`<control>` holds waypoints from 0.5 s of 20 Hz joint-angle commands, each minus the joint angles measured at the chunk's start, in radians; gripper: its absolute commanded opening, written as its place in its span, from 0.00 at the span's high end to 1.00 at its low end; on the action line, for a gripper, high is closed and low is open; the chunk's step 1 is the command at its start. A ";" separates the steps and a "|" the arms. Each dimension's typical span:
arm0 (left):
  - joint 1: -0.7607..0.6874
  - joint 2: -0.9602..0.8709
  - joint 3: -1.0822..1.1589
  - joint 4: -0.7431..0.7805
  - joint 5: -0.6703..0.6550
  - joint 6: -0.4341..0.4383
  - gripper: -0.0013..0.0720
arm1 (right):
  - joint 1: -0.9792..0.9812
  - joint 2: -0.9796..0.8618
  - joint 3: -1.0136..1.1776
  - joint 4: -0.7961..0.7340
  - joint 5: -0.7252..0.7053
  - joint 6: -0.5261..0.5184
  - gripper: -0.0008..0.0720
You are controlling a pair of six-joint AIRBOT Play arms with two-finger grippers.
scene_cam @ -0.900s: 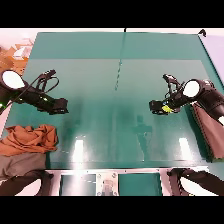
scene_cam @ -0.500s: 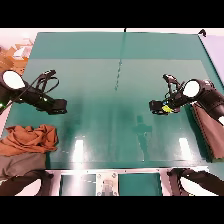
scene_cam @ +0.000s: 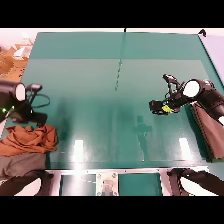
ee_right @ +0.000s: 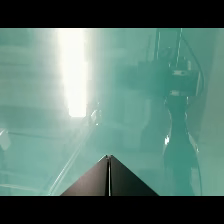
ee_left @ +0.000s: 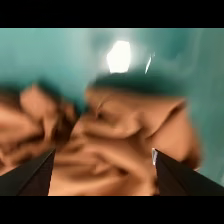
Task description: Fold the shirts.
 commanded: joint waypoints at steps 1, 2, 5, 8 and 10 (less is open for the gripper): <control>0.053 0.000 -0.166 0.071 -0.058 0.000 0.00 | 0.000 0.000 -0.001 0.000 0.000 0.000 0.97; 0.071 -0.001 -0.211 0.072 -0.021 0.006 0.00 | 0.000 0.000 -0.001 0.000 0.000 0.000 0.97; 0.119 -0.004 -0.286 0.072 0.132 0.011 0.26 | 0.000 0.000 -0.001 0.000 0.000 0.000 0.97; 0.122 -0.006 -0.236 0.070 0.154 0.026 0.95 | 0.000 0.000 -0.001 0.000 0.000 0.000 0.97; 0.122 -0.006 -0.135 0.019 0.117 0.050 0.95 | 0.000 0.000 -0.001 0.000 0.000 0.000 0.97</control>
